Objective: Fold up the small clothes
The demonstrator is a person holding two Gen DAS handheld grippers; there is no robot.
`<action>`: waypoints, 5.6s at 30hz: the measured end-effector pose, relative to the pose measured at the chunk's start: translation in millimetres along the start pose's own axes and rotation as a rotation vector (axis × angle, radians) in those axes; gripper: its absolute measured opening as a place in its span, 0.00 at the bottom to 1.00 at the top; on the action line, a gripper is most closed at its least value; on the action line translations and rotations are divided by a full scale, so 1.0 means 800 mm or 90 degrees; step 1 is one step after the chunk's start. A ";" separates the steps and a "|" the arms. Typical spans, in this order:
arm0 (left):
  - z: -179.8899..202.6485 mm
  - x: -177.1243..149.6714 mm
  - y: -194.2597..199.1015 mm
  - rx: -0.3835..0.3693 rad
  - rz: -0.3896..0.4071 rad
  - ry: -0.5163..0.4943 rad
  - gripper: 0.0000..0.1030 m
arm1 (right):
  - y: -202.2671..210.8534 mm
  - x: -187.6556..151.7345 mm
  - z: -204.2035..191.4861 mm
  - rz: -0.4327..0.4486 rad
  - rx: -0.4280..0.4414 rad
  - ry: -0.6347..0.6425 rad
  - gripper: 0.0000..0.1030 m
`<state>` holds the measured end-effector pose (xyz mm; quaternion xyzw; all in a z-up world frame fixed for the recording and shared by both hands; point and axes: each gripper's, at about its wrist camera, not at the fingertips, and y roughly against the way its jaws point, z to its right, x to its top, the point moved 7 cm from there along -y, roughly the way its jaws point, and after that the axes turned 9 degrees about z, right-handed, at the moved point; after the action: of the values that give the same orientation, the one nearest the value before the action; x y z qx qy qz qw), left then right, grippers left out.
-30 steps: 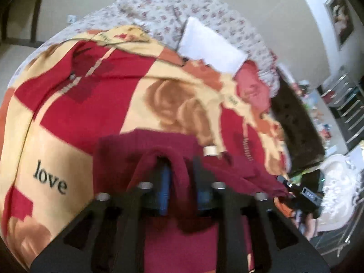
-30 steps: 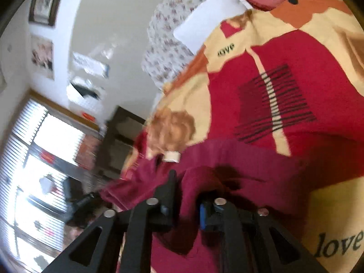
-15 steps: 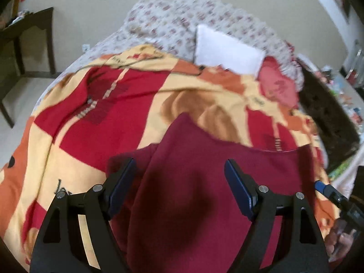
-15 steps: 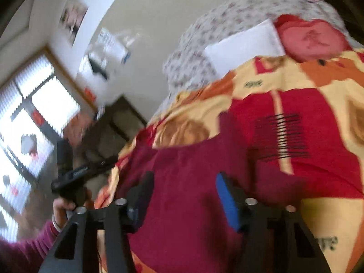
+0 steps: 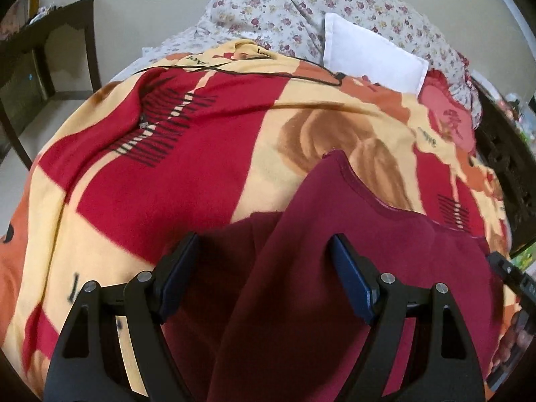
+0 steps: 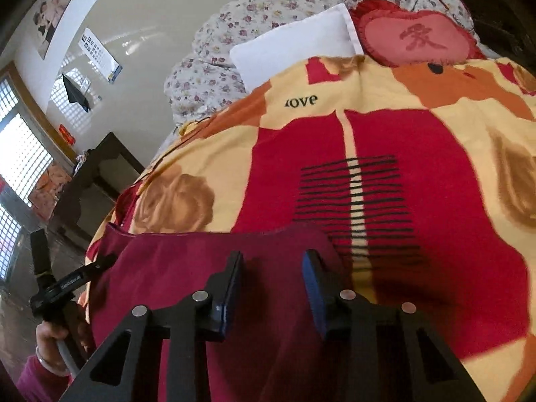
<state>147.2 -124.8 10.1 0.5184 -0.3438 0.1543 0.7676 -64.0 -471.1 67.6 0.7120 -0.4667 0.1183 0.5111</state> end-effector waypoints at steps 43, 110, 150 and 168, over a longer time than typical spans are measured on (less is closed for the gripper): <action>-0.044 -0.155 0.111 0.021 -0.046 -0.017 0.77 | 0.070 -0.107 -0.147 -0.076 0.040 0.106 0.47; -0.045 -0.135 0.103 -0.053 -0.005 0.044 0.78 | -0.142 -0.088 -0.356 -0.168 0.144 0.231 0.16; 0.175 -0.113 0.183 -0.236 0.006 -0.076 0.13 | 0.006 -0.011 -0.208 -0.059 0.174 0.109 0.77; 0.172 -0.118 0.226 -0.286 0.004 -0.142 0.12 | -0.015 -0.039 -0.224 -0.078 0.186 0.178 0.16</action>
<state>-77.9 -162.5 101.0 0.3476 -0.4538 0.0182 0.8203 -15.9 -303.7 120.7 0.7821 -0.3250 0.2514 0.4686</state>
